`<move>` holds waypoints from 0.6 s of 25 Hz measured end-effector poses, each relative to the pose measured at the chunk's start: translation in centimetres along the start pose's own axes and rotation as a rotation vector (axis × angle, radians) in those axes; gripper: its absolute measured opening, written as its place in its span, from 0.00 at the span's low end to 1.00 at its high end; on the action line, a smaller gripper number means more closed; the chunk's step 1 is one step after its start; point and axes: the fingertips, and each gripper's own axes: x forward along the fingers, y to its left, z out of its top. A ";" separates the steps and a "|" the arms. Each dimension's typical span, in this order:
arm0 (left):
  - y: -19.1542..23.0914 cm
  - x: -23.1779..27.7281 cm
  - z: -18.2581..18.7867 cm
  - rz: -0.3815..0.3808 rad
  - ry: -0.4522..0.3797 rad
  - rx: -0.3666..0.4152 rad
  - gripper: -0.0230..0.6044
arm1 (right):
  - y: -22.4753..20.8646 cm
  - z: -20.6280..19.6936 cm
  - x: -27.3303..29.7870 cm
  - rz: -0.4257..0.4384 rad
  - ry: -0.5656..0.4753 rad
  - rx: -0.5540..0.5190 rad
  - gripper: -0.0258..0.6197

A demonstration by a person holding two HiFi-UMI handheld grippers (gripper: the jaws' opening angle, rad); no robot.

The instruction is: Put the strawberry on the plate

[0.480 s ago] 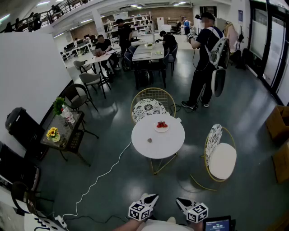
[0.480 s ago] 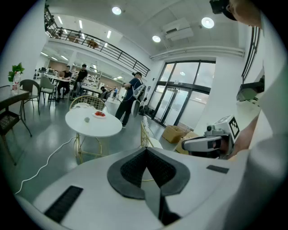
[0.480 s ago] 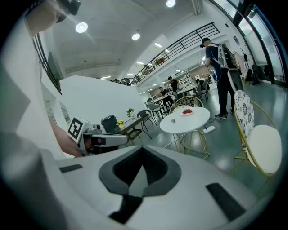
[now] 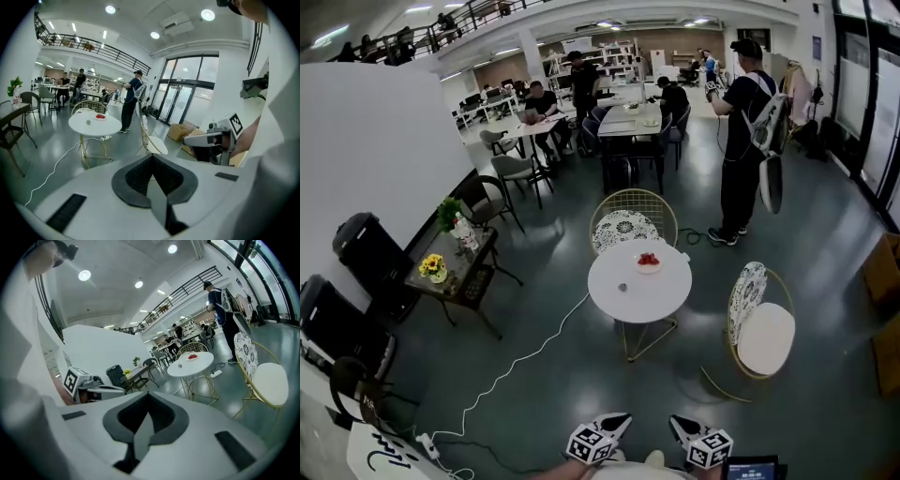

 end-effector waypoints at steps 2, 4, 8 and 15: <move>-0.4 -0.5 -0.6 0.000 0.003 0.010 0.05 | 0.6 0.0 0.1 0.008 -0.006 -0.007 0.05; -0.2 -1.1 -0.6 0.011 -0.013 -0.007 0.05 | 1.3 0.1 0.4 0.017 -0.007 -0.019 0.05; 0.8 -2.4 -0.7 0.024 -0.039 -0.037 0.05 | 2.3 -0.2 1.3 0.015 0.005 -0.028 0.05; 2.4 -4.3 -0.9 0.015 -0.052 -0.045 0.05 | 4.1 0.0 2.2 -0.002 -0.013 -0.021 0.05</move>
